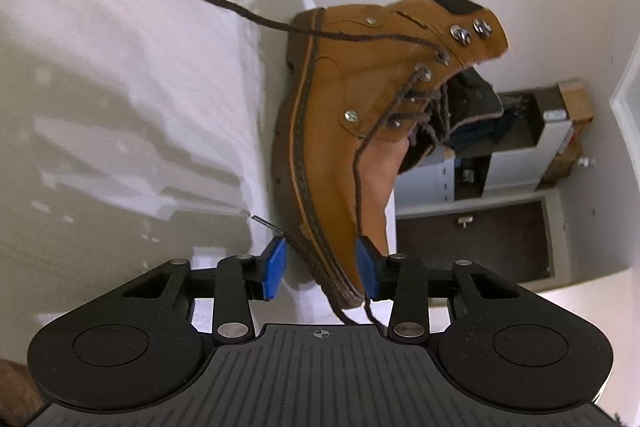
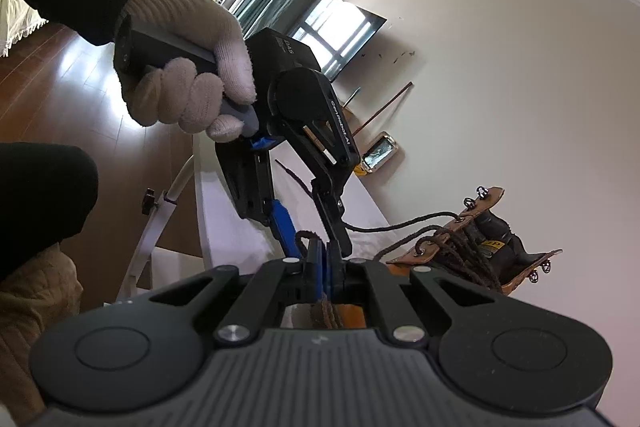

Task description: Lace up shoes with both hands

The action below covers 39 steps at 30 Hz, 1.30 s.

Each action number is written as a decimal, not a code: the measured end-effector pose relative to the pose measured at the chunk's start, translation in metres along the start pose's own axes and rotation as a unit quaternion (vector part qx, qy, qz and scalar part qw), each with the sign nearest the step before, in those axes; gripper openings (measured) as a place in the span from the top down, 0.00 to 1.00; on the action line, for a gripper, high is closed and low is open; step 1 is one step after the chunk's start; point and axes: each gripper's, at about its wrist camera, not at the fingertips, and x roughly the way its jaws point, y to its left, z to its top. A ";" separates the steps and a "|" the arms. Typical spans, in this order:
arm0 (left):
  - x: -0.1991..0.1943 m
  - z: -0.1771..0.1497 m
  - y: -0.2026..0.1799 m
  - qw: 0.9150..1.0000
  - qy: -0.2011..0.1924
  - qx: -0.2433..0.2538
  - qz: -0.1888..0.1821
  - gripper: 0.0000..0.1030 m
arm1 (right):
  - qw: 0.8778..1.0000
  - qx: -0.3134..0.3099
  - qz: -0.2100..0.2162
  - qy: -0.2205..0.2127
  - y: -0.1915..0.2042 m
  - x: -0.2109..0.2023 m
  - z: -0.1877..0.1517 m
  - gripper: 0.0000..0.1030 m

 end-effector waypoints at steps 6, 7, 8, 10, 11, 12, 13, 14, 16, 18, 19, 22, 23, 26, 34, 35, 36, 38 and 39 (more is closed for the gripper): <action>-0.008 -0.003 -0.044 0.991 -0.025 0.127 0.031 0.97 | 1.000 0.016 0.001 -0.004 -0.003 -0.003 0.000 0.97; -0.010 -0.004 -0.052 0.987 -0.030 0.151 0.037 0.97 | 1.000 0.026 0.001 -0.004 -0.004 -0.004 0.001 0.97; -0.011 -0.004 -0.061 0.983 -0.034 0.174 0.043 0.97 | 0.999 0.037 0.002 -0.004 -0.007 -0.005 0.000 0.97; -0.013 -0.005 -0.076 0.973 -0.044 0.219 0.061 0.97 | 0.997 0.071 0.010 -0.003 -0.015 -0.006 -0.001 0.97; -0.015 -0.006 -0.086 0.965 -0.050 0.249 0.073 0.97 | 0.996 0.090 0.014 -0.002 -0.020 -0.006 -0.002 0.95; -0.015 -0.006 -0.092 0.958 -0.053 0.268 0.081 0.97 | 0.995 0.100 0.016 -0.002 -0.023 -0.007 -0.003 0.88; -0.015 -0.004 -0.105 0.947 -0.059 0.302 0.091 0.97 | 0.993 0.119 0.016 -0.003 -0.028 -0.008 -0.005 0.85; -0.015 -0.003 -0.116 0.936 -0.063 0.333 0.101 0.97 | 0.989 0.146 0.017 -0.005 -0.036 -0.010 -0.007 0.83; -0.010 0.000 -0.137 0.909 -0.065 0.393 0.121 0.97 | 0.983 0.184 0.009 -0.008 -0.049 -0.016 -0.011 0.83; -0.003 0.002 -0.155 0.882 -0.068 0.446 0.135 0.97 | 0.976 0.218 -0.005 -0.010 -0.063 -0.020 -0.015 0.83; 0.001 0.003 -0.163 0.867 -0.070 0.473 0.142 0.97 | 0.973 0.232 -0.013 -0.008 -0.070 -0.020 -0.017 0.83; 0.009 -0.002 -0.179 0.825 -0.068 0.539 0.155 0.97 | 0.955 0.294 -0.028 -0.008 -0.098 -0.020 -0.025 0.83; 0.011 -0.004 -0.183 0.815 -0.066 0.554 0.156 0.97 | 0.946 0.323 -0.030 -0.013 -0.110 -0.020 -0.029 0.83; 0.021 -0.012 -0.193 0.774 -0.058 0.607 0.170 0.97 | 0.923 0.382 -0.039 -0.020 -0.138 -0.017 -0.039 0.82; 0.048 -0.027 -0.202 0.676 -0.030 0.697 0.237 0.97 | 0.907 0.418 -0.055 -0.013 -0.175 -0.003 -0.062 0.80; 0.050 -0.027 -0.202 0.667 -0.028 0.703 0.244 0.97 | 0.907 0.418 -0.057 -0.010 -0.174 -0.004 -0.063 0.80; 0.051 -0.027 -0.202 0.666 -0.029 0.704 0.246 0.97 | 0.906 0.420 -0.059 -0.008 -0.173 -0.006 -0.065 0.80; 0.052 -0.028 -0.203 0.657 -0.029 0.710 0.252 0.97 | 0.904 0.423 -0.059 -0.004 -0.172 -0.007 -0.067 0.80; 0.053 -0.028 -0.204 0.652 -0.029 0.714 0.256 0.97 | 0.904 0.424 -0.059 0.001 -0.172 -0.005 -0.067 0.80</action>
